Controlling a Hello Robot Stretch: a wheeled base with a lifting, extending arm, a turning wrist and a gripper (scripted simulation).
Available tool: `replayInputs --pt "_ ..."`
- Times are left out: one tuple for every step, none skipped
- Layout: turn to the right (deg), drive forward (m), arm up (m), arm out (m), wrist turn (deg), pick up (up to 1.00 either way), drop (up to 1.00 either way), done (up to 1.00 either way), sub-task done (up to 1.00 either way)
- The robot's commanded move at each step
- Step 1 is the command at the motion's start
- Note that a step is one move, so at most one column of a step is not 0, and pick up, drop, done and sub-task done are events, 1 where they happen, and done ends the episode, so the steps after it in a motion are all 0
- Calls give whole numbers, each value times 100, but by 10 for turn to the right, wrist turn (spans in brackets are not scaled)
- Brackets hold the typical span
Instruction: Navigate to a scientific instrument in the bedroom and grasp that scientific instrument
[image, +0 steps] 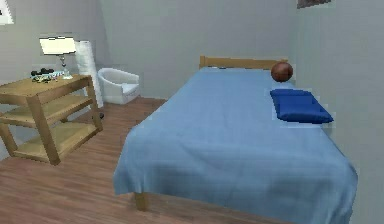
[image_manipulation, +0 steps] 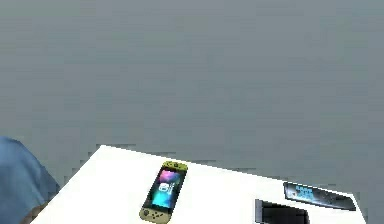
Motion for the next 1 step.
replayInputs --pt "0 0 38 0 0 0 0 0 0"
